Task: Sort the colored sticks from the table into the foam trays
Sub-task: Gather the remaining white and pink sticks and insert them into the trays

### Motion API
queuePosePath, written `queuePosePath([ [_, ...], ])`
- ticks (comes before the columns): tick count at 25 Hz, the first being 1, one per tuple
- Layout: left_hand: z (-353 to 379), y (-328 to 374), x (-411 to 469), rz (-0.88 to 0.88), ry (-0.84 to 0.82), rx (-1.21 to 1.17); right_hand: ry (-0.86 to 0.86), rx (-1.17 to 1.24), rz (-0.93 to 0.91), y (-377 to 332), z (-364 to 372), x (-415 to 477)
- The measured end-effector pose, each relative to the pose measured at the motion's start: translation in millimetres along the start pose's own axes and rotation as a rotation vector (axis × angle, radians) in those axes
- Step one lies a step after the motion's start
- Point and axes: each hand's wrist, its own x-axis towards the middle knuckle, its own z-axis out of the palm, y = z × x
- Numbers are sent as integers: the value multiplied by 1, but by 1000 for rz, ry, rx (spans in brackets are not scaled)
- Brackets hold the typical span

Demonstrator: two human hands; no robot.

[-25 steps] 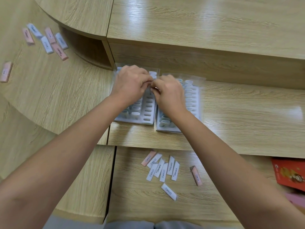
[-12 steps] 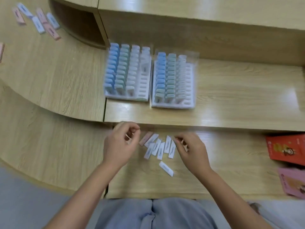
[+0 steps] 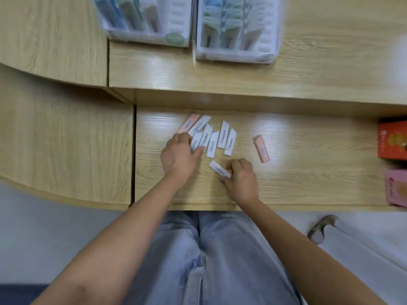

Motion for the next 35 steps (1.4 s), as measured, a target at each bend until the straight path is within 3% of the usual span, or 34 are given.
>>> queuePosePath([
  [3, 10, 1, -4, -64, 4, -93, 31, 24, -43, 1, 6, -3],
  [7, 4, -5, -17, -31, 0, -288, -53, 173, 52, -3, -19, -8],
  [11, -35, -2, -28, 185, 99, -447, 119, 333, -211, -26, -72, -9],
  [16, -123, 19, -11, 398, 336, -583, 382, 316, -532, -88, -168, 24],
  [19, -172, 36, 7, 510, 428, -558, 470, 329, -622, -126, -211, 60],
  [24, -216, 58, 43, 636, 502, -496, 547, 406, -617, -179, -248, 118],
  [30, -236, 69, 87, 704, 643, -224, 440, 238, -704, -205, -242, 177],
  [35, -241, 67, 114, 726, 591, -56, 422, 183, -749, -197, -228, 199],
])
